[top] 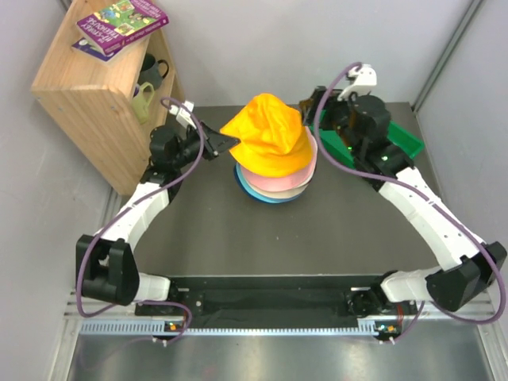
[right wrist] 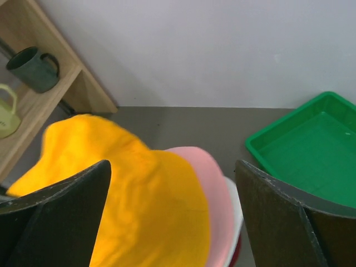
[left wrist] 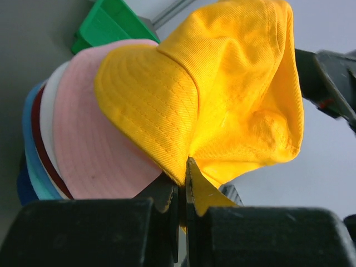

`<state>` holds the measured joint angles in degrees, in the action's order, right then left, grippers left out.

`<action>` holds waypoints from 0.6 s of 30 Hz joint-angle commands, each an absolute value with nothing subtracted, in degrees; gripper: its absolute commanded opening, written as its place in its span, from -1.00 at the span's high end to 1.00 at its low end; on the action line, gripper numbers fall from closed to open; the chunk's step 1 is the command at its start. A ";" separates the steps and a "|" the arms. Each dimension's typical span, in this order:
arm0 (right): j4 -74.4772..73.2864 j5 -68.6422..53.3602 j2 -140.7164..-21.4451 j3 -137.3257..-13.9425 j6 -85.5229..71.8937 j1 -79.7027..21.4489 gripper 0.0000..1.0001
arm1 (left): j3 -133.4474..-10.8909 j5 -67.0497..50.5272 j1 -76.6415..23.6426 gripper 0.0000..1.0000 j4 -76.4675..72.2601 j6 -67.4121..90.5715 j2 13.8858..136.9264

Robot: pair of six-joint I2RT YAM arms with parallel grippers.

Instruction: Stack the hats

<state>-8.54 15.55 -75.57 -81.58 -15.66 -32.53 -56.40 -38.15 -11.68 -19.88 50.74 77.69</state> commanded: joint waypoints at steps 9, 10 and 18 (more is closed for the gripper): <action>17.53 -25.99 -70.75 -57.86 -32.33 -12.31 -0.68 | -50.97 -46.85 -10.28 1.00 -26.21 48.81 74.80; 19.93 -29.67 -71.10 -56.70 -35.21 -10.91 -0.66 | -51.24 -46.41 -10.28 1.00 -22.62 47.39 74.71; 35.85 -39.19 -77.86 -51.16 -45.34 -9.23 -0.51 | -52.82 -41.49 -10.20 1.00 -13.19 38.94 74.44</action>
<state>21.04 -30.55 -75.72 -52.80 -37.87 -9.89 -51.24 -43.40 -10.72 -17.08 44.53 76.34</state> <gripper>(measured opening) 0.763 0.049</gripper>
